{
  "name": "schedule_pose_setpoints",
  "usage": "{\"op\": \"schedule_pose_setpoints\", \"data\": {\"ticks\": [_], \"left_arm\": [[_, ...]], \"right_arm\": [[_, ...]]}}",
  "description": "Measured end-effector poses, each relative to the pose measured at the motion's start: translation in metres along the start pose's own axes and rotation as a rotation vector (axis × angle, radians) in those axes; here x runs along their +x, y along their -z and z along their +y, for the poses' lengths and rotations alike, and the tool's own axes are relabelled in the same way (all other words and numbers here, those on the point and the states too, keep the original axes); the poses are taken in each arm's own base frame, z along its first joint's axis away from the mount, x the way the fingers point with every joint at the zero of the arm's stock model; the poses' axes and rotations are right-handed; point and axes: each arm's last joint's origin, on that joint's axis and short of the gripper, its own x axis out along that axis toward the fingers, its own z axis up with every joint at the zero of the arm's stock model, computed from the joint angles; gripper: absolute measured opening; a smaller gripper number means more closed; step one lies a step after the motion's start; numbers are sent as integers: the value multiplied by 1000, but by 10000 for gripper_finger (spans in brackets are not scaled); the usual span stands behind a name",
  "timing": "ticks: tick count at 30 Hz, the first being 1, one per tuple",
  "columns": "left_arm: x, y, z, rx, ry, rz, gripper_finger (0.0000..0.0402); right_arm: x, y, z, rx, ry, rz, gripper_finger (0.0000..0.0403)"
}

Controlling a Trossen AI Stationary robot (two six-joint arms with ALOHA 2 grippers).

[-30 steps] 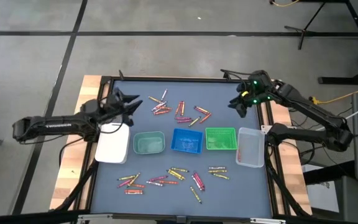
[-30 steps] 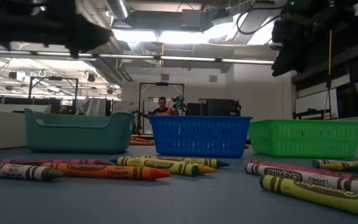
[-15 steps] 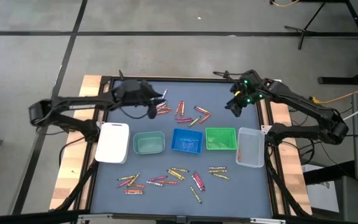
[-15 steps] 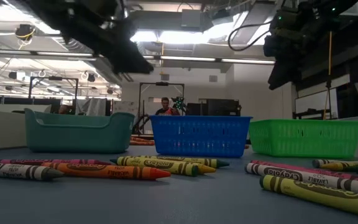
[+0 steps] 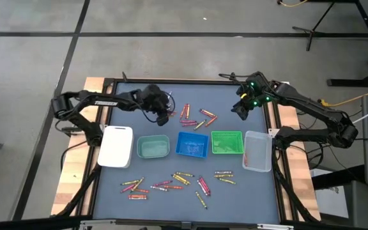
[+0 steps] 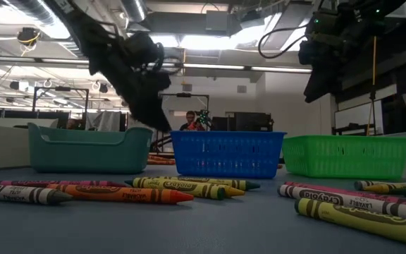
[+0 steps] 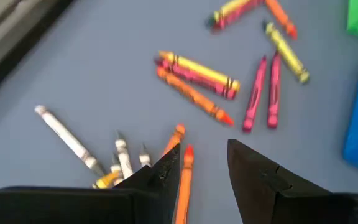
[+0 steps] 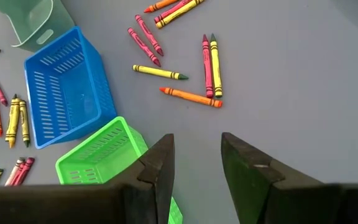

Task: Sort crayons
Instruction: Put the orange crayon into the transparent bin

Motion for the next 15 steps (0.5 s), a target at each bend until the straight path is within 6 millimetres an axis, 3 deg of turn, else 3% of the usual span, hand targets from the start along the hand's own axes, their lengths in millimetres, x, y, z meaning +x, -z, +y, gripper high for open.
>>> {"op": "schedule_pose_setpoints", "data": {"ticks": [8, 15], "left_arm": [[24, 16, -3, 15, 13, 100, 117], [33, 22, -2, 15, -22, 137, 117]], "right_arm": [[0, 0, 0, 1, 1, 0, 131], [0, 0, 0, 0, 1, 0, 131]]}}
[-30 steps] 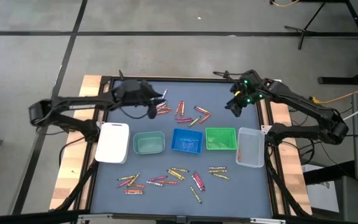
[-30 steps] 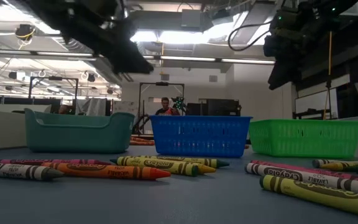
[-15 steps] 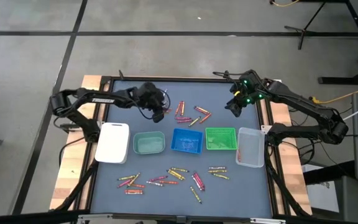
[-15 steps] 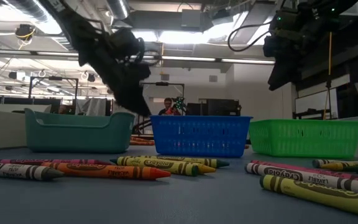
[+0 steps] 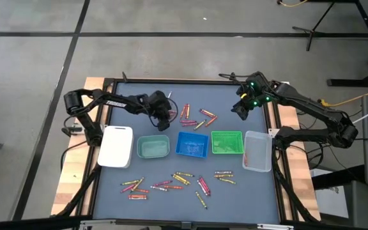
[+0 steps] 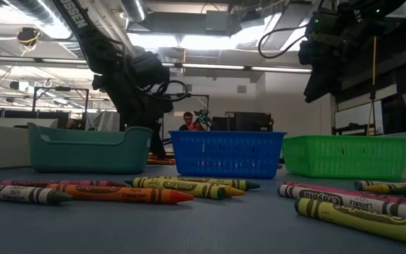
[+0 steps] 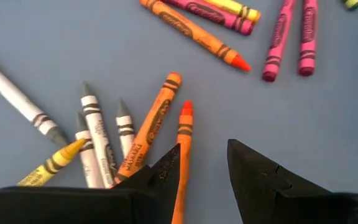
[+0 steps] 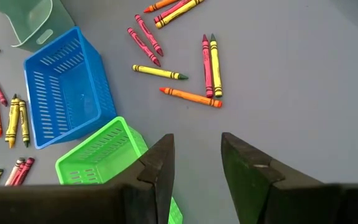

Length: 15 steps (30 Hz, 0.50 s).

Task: Sort crayons
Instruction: Put the orange crayon into the transparent bin

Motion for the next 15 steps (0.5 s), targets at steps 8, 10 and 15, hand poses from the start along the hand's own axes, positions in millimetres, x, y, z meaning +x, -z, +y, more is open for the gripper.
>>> {"op": "schedule_pose_setpoints", "data": {"ticks": [8, 10, 15], "left_arm": [[0, 0, 1, 0, -33, 4, 117], [0, 0, 1, 0, -33, 5, 117], [0, 2, 1, -1, -34, 17, 117]], "right_arm": [[0, 0, 0, 0, 0, 0, 131], [0, 0, 0, 1, 0, 1, 131], [0, 0, 0, 1, 0, 1, 131]]}}
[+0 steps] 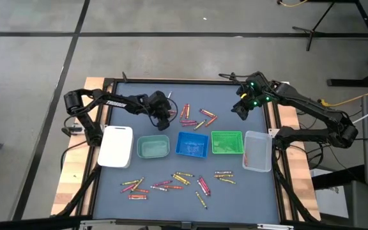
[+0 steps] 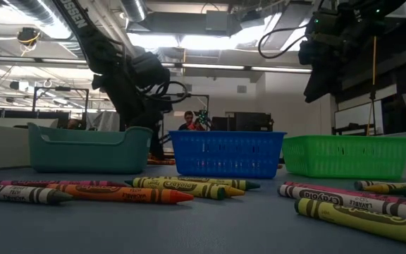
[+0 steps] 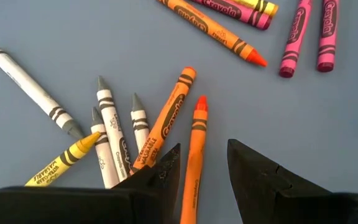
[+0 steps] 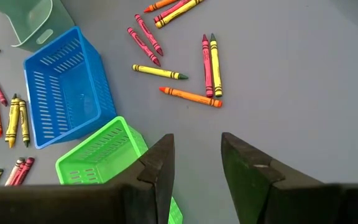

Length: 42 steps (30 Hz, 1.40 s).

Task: Sort crayons
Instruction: Put the orange crayon into the transparent bin

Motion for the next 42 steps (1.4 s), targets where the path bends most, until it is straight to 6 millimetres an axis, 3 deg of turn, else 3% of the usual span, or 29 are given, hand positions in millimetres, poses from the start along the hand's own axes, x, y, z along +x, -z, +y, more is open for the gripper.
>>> {"op": "schedule_pose_setpoints", "data": {"ticks": [23, 35, 42], "left_arm": [[11, 9, 0, 0, -6, 75, 114], [11, 9, -1, 0, 3, 71, 23], [11, 9, -3, 7, -1, 72, 6]], "right_arm": [[0, 0, 0, 0, 0, 2, 131], [0, 0, 0, 1, 0, 2, 131], [0, -1, 0, -3, 0, -8, 131]]}}
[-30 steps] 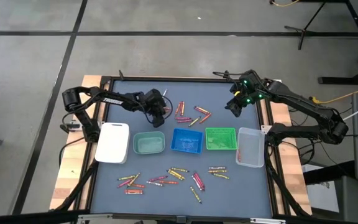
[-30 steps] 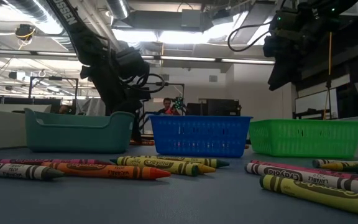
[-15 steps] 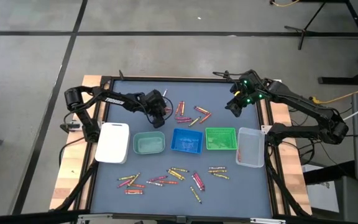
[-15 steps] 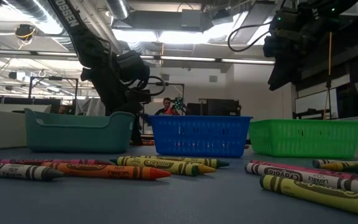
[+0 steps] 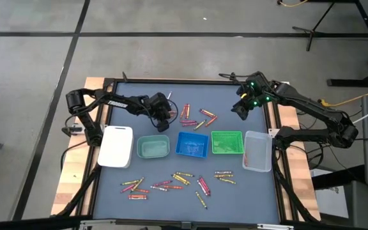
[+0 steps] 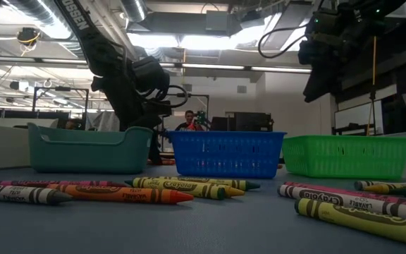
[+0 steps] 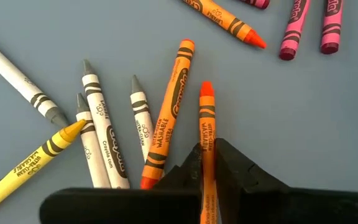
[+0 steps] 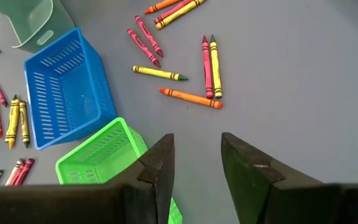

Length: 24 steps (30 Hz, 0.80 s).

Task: Sort crayons
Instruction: Put the orange crayon into the transparent bin

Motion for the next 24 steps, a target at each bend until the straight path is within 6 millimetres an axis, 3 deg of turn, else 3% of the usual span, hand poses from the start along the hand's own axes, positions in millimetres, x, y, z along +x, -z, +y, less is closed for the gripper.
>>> {"op": "schedule_pose_setpoints", "data": {"ticks": [7, 17, 24], "left_arm": [[-1, -4, 0, -2, 2, -7, 6], [-11, -43, -1, 1, 59, -126, 8], [-23, -72, -1, 6, 59, -218, 9]], "right_arm": [[0, -2, 0, -6, 0, -15, 131], [0, -2, 0, -10, -3, -24, 131], [-1, -15, 1, -63, -10, -147, 131]]}}
